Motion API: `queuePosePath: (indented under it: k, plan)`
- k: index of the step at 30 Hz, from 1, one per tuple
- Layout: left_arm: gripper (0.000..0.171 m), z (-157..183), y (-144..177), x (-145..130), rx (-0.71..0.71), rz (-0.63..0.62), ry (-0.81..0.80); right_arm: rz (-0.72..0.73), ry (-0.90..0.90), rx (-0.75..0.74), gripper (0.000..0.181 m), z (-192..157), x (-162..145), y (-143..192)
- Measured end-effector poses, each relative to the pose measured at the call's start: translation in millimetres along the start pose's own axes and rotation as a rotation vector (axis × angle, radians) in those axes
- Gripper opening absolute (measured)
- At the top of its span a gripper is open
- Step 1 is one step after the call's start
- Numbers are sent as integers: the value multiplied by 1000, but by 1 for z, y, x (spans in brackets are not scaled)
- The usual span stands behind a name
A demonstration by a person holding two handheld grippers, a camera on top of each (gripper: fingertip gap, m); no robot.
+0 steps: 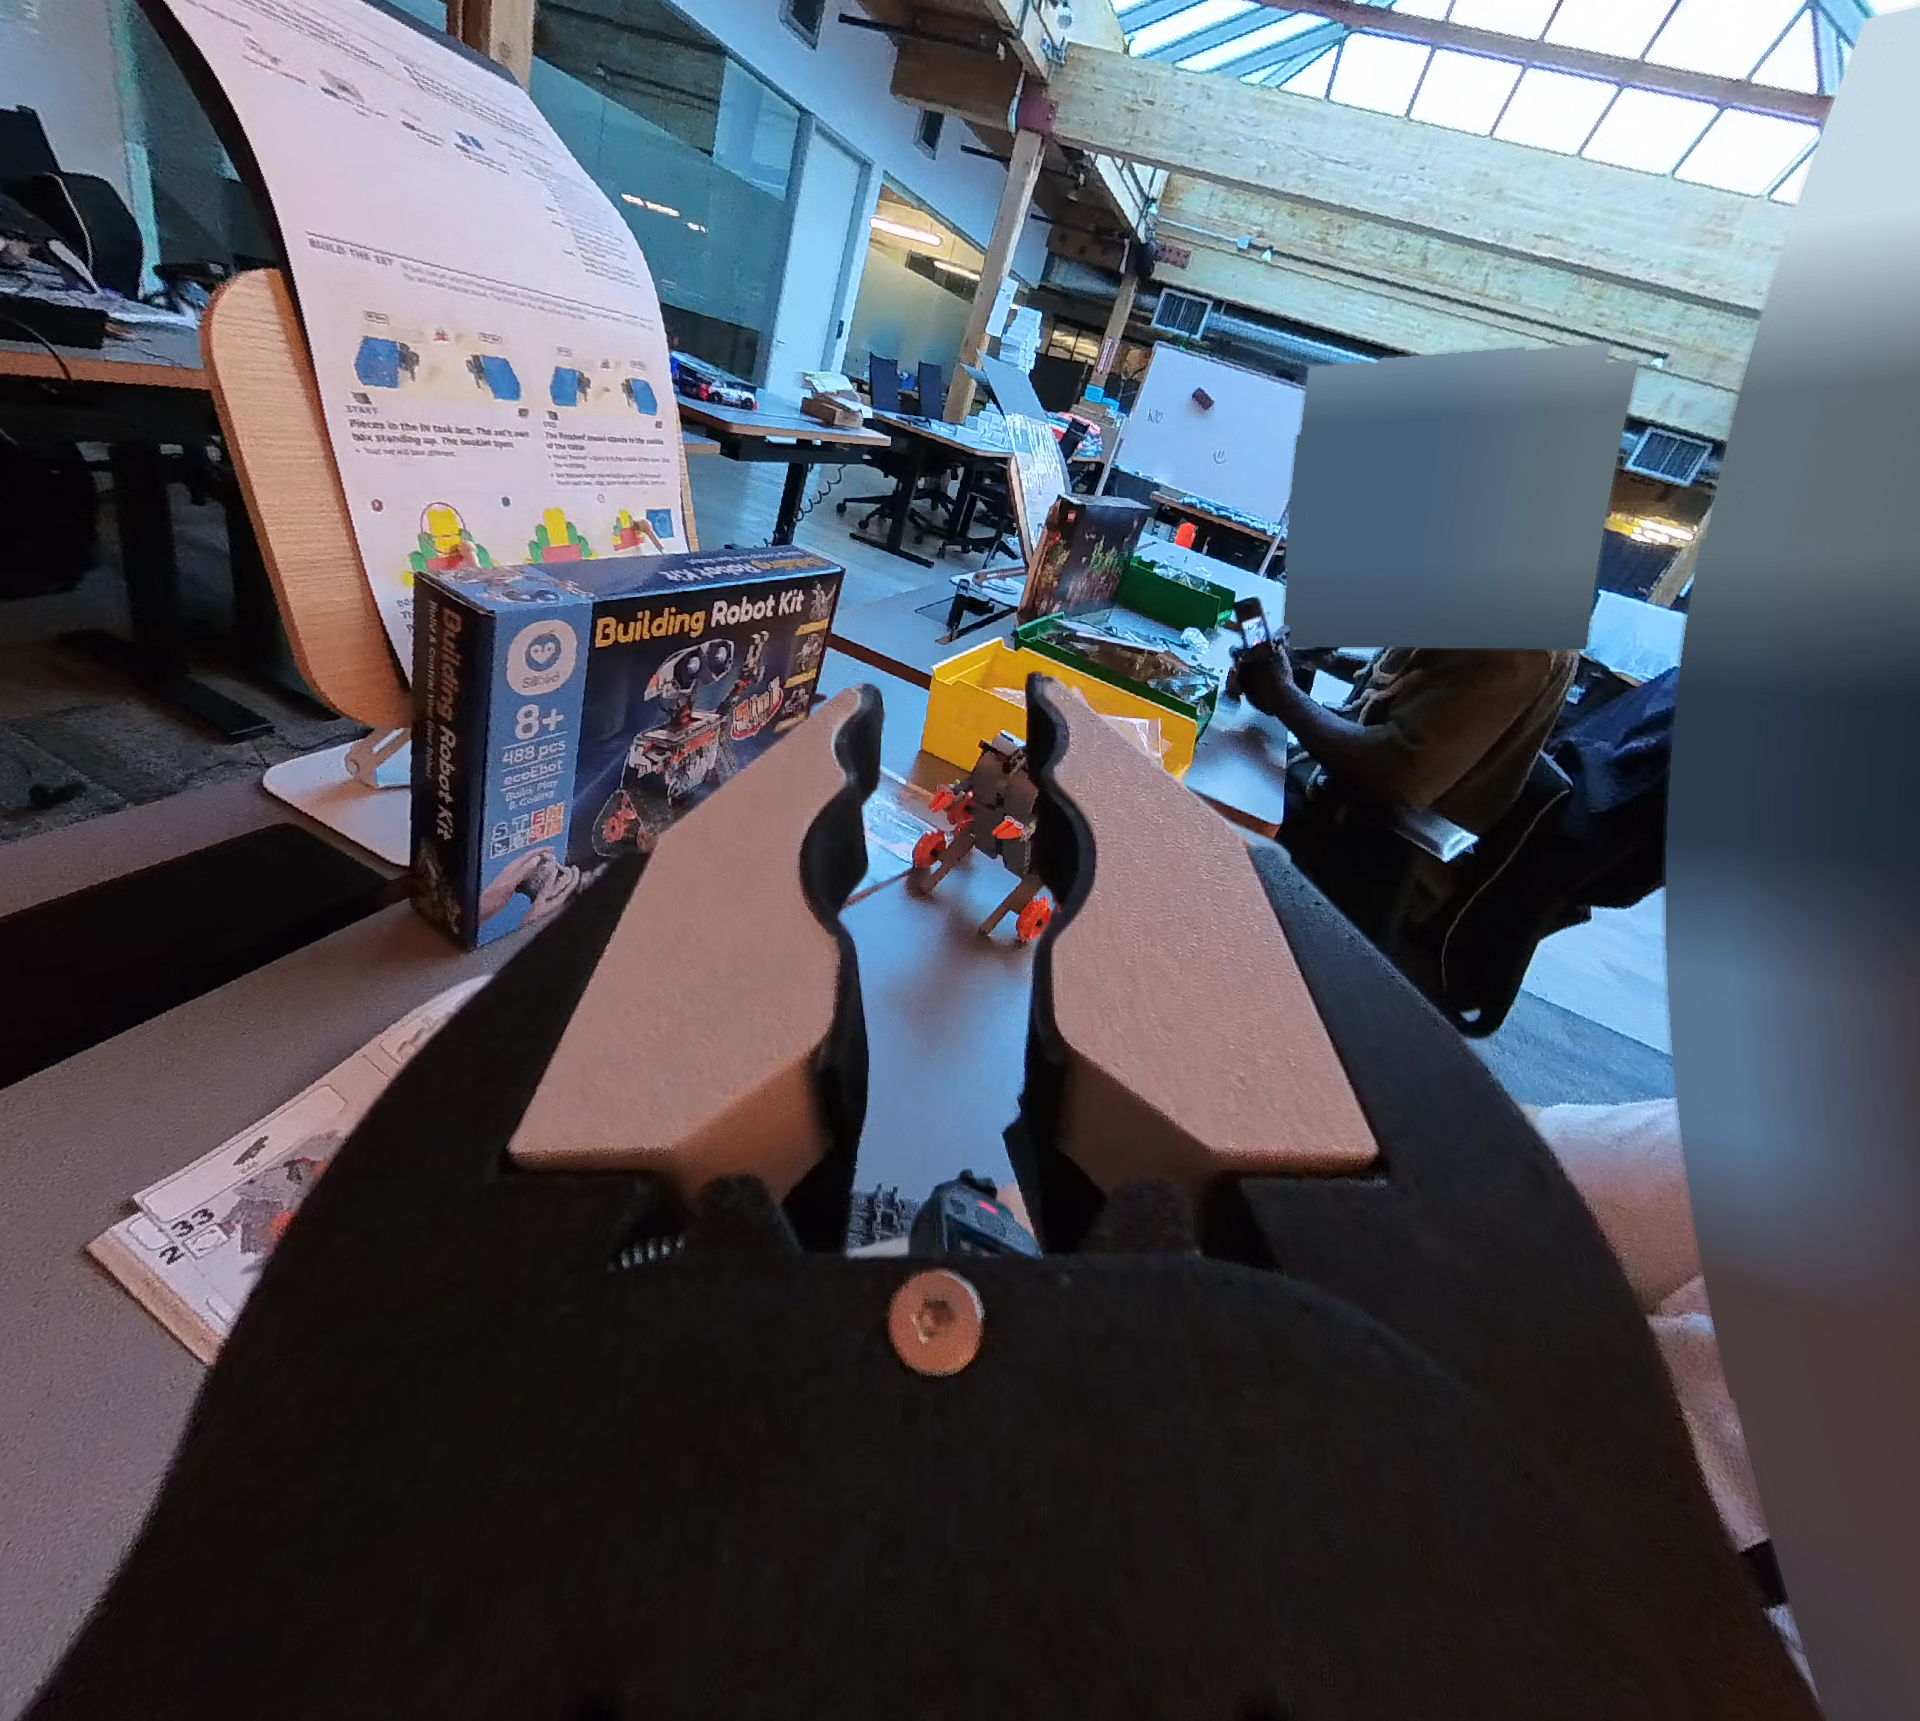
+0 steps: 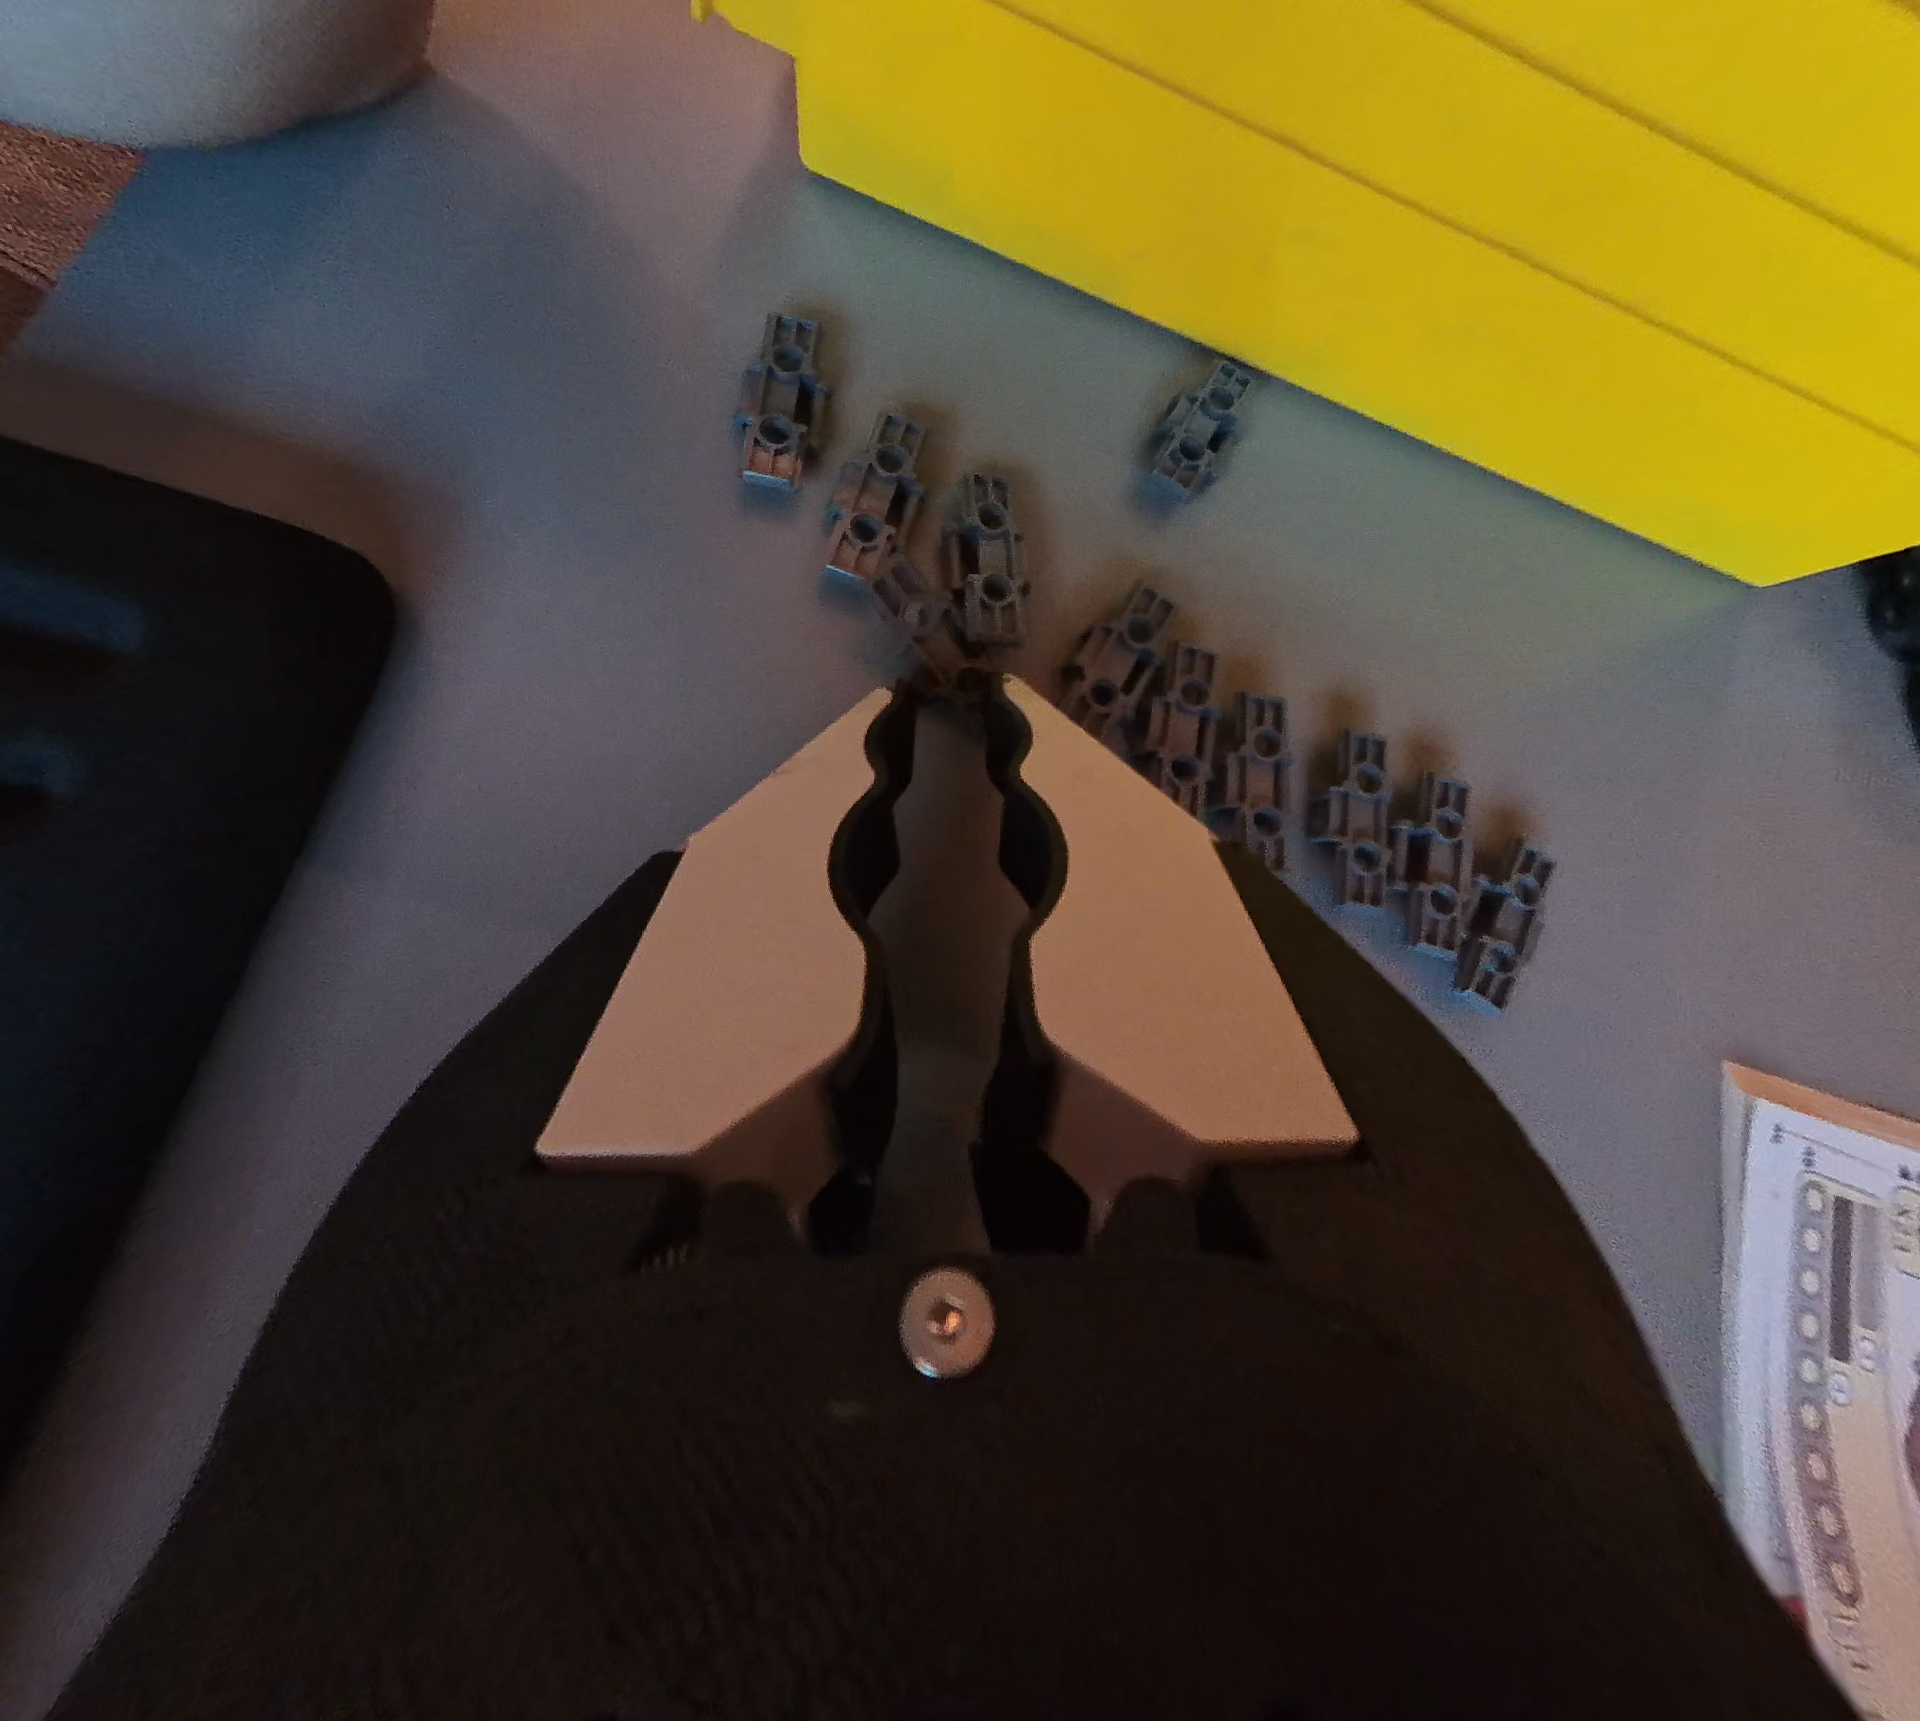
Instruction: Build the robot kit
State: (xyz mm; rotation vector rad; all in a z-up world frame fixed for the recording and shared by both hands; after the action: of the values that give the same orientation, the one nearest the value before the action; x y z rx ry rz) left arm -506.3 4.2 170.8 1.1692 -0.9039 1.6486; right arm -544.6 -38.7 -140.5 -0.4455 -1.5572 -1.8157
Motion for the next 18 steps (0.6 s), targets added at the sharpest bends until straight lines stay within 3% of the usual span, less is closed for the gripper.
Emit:
queuePosePath:
  k: [3,4,11,13,14,18]
  plan:
    - [25,0,-5,-7,-17,-39,16,-17,-22,-6,11,-2,-5,9]
    - [25,1,-7,-8,-28,-48,23,-8,-28,-1,0,-5,-8,16]
    - [25,-9,-26,-37,-8,-230,8,151,-251,-86,0,2,-34,82]
    - [25,-15,-27,-36,39,-221,-8,198,-304,-94,5,7,-27,82]
    - [25,-17,-26,-36,54,-218,-18,205,-316,-82,19,6,-20,76]
    - [25,-15,-19,-34,65,-224,-32,61,-209,-109,23,2,-13,46]
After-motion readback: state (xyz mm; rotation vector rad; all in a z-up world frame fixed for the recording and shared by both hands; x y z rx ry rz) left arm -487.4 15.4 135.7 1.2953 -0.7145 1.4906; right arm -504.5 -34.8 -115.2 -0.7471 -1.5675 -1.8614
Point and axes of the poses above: each gripper's, where its closed fingertips meet, y back along the fingers, x out of its top, z = x × y across the jaws, the point moved 3 cm from there along y, back along the fingers, and after that the axes turned 4 degrees about -z, right-handed, at the moved point
